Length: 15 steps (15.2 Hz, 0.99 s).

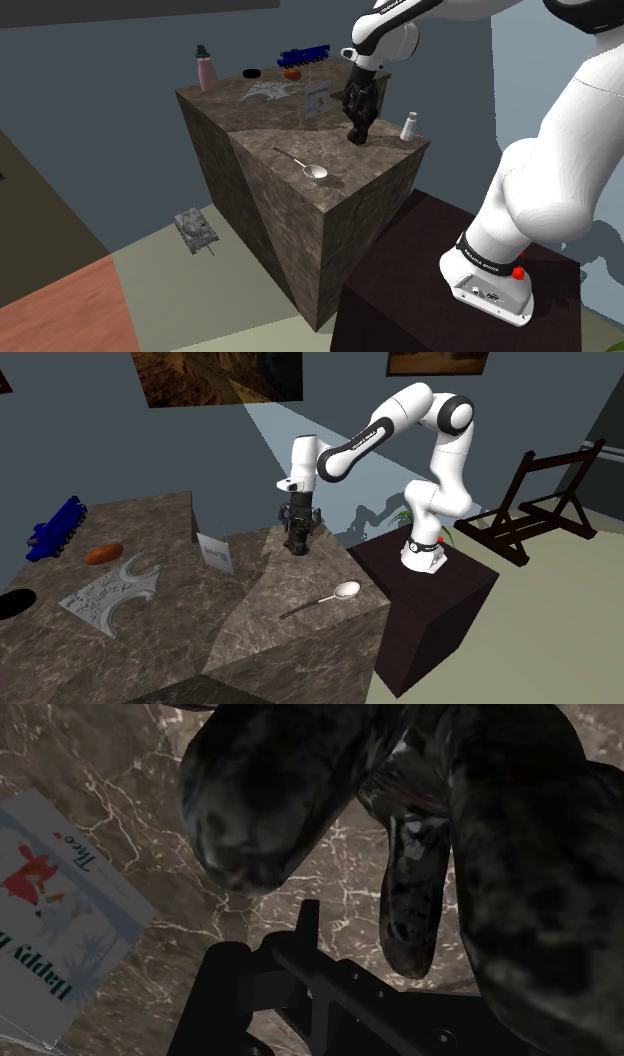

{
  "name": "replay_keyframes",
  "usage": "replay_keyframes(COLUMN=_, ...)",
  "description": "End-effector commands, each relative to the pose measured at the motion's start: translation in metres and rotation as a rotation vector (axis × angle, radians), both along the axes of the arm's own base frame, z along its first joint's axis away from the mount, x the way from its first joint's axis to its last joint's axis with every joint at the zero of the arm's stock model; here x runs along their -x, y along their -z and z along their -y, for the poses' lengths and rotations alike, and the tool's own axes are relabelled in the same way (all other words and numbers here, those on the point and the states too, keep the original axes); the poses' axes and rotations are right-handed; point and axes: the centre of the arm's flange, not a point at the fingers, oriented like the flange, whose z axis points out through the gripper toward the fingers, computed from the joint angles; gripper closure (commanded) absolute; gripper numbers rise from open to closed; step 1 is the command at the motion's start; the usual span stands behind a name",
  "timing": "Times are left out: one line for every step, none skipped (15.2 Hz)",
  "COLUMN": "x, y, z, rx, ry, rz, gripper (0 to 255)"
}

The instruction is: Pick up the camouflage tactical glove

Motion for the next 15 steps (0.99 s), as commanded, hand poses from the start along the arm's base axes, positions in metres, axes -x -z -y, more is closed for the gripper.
replay_keyframes(x=0.0, y=0.002, z=0.0, rx=0.0, ry=0.0, rz=0.0, gripper=255)
replay_keyframes(x=0.0, y=0.002, z=0.0, rx=0.0, ry=0.0, rz=0.0, gripper=255)
replay_keyframes(x=0.0, y=0.002, z=0.0, rx=0.0, ry=0.0, rz=0.0, gripper=255)
replay_keyframes(x=0.0, y=0.002, z=0.0, rx=0.0, ry=0.0, rz=0.0, gripper=255)
replay_keyframes(x=0.0, y=0.001, z=0.0, rx=0.0, ry=0.0, rz=0.0, gripper=255)
replay_keyframes(x=0.0, y=0.001, z=0.0, rx=0.0, ry=0.0, rz=0.0, gripper=255)
replay_keyframes(x=0.0, y=0.001, z=0.0, rx=0.0, ry=0.0, rz=0.0, gripper=255)
replay_keyframes(x=0.0, y=0.001, z=0.0, rx=0.0, ry=0.0, rz=0.0, gripper=255)
replay_keyframes(x=0.0, y=0.001, z=0.0, rx=0.0, ry=0.0, rz=0.0, gripper=255)
replay_keyframes(x=0.0, y=0.001, z=0.0, rx=0.0, ry=0.0, rz=0.0, gripper=255)
replay_keyframes(x=0.0, y=-0.004, z=0.0, rx=0.0, ry=0.0, rz=0.0, gripper=255)
replay_keyframes(x=0.0, y=-0.009, z=0.0, rx=0.0, ry=0.0, rz=0.0, gripper=255)
replay_keyframes(x=0.0, y=-0.014, z=0.0, rx=0.0, ry=0.0, rz=0.0, gripper=255)
replay_keyframes(x=0.0, y=-0.02, z=0.0, rx=0.0, ry=0.0, rz=0.0, gripper=255)
replay_keyframes(x=0.0, y=-0.025, z=0.0, rx=0.0, ry=0.0, rz=0.0, gripper=255)
